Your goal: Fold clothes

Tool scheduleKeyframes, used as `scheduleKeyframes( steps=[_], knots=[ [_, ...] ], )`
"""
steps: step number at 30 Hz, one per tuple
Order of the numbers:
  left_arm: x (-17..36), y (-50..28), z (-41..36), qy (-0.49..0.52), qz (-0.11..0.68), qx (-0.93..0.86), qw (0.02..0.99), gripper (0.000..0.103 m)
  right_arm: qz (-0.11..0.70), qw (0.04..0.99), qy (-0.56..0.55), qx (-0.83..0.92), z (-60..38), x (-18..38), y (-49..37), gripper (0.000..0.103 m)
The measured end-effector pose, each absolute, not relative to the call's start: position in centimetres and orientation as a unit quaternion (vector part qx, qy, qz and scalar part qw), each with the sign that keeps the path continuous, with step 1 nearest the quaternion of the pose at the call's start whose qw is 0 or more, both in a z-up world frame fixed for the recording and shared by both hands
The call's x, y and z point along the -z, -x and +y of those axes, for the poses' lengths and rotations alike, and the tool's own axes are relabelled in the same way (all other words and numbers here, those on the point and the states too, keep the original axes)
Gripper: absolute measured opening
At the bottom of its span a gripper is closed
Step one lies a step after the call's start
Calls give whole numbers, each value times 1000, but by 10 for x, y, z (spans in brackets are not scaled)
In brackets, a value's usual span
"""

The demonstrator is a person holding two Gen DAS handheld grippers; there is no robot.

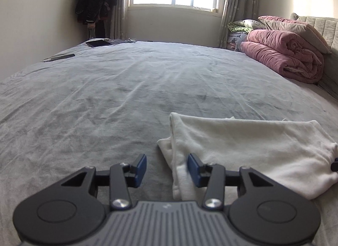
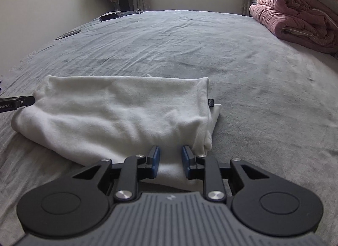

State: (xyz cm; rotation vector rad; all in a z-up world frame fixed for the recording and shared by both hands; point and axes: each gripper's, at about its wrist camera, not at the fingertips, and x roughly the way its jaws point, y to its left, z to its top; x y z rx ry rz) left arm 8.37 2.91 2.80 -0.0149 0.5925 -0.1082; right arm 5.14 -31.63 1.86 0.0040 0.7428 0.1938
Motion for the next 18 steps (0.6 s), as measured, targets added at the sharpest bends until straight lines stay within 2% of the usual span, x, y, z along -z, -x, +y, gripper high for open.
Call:
scheduleKeyframes(
  steps=[3,18],
  knots=[
    [-29,-85,32,13,294,48,955,50,367,926,-13,-93,-321,-21,-50,23],
    [-35,-91,45,47,293,36,954,54,370,924,-21,-87,-323,-22,-51,20]
  ],
)
